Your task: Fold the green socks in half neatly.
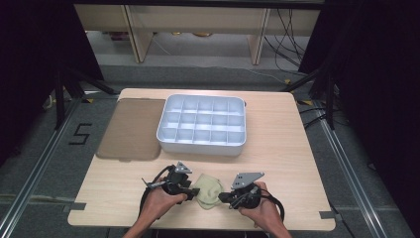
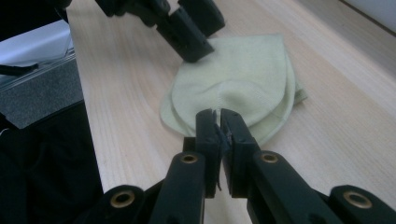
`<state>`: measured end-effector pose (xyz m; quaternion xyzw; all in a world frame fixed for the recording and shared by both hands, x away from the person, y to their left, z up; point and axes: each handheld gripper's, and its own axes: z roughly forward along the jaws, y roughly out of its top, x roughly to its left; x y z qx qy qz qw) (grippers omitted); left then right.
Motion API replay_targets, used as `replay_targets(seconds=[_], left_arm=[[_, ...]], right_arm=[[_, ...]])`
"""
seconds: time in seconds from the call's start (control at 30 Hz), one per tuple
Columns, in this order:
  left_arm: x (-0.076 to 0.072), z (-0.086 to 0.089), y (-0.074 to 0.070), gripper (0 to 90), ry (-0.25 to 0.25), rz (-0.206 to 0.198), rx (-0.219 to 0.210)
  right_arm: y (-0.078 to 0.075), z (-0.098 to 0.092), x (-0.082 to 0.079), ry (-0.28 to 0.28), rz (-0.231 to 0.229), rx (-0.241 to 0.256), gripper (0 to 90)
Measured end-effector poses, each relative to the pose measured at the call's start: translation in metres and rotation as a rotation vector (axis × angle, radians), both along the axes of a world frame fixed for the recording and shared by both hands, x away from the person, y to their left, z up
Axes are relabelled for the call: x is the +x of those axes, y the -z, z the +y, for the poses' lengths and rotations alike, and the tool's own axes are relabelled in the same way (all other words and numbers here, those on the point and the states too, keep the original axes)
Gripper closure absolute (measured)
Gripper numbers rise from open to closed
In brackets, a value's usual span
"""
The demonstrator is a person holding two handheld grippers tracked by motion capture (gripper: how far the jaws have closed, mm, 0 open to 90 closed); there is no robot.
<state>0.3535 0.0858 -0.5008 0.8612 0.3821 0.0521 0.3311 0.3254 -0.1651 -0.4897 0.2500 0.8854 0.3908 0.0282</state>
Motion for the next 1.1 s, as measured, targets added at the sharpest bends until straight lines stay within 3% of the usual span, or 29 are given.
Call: replay_targets(seconds=[0.07,0.1,0.3,0.47,0.7,0.73,0.87,1.1], left_arm=[[-0.001,-0.001,-0.001,55.3,0.001,0.008,0.009],[-0.001,-0.001,-0.001,56.1,0.006,0.011,0.010],[-0.003,0.001,0.001,68.3,0.004,0.024,-0.027],[-0.004,0.002,-0.001,81.3,0.032,-0.014,-0.038],[-0.008,0.000,-0.009,83.3,0.049,-0.047,-0.047],[-0.009,0.001,-0.012,83.3,0.071,-0.063,-0.037],[-0.013,0.001,-0.020,83.4,0.085,-0.084,-0.026],[-0.017,0.003,-0.022,83.3,0.088,-0.087,-0.016]], right_arm=[[0.000,-0.001,0.002,-0.008,-0.021,0.002,86.4],[0.000,-0.001,0.002,-0.015,-0.010,0.001,86.3],[-0.001,-0.002,0.001,-0.001,-0.012,0.002,85.7],[0.000,-0.001,0.002,-0.012,-0.012,0.004,85.6],[-0.002,0.004,0.002,-0.013,-0.028,0.018,86.2],[-0.002,0.005,0.003,-0.013,-0.025,0.025,86.3],[-0.002,0.012,0.005,-0.006,-0.026,0.046,86.8],[0.002,0.033,0.006,-0.044,-0.022,0.043,87.0]])
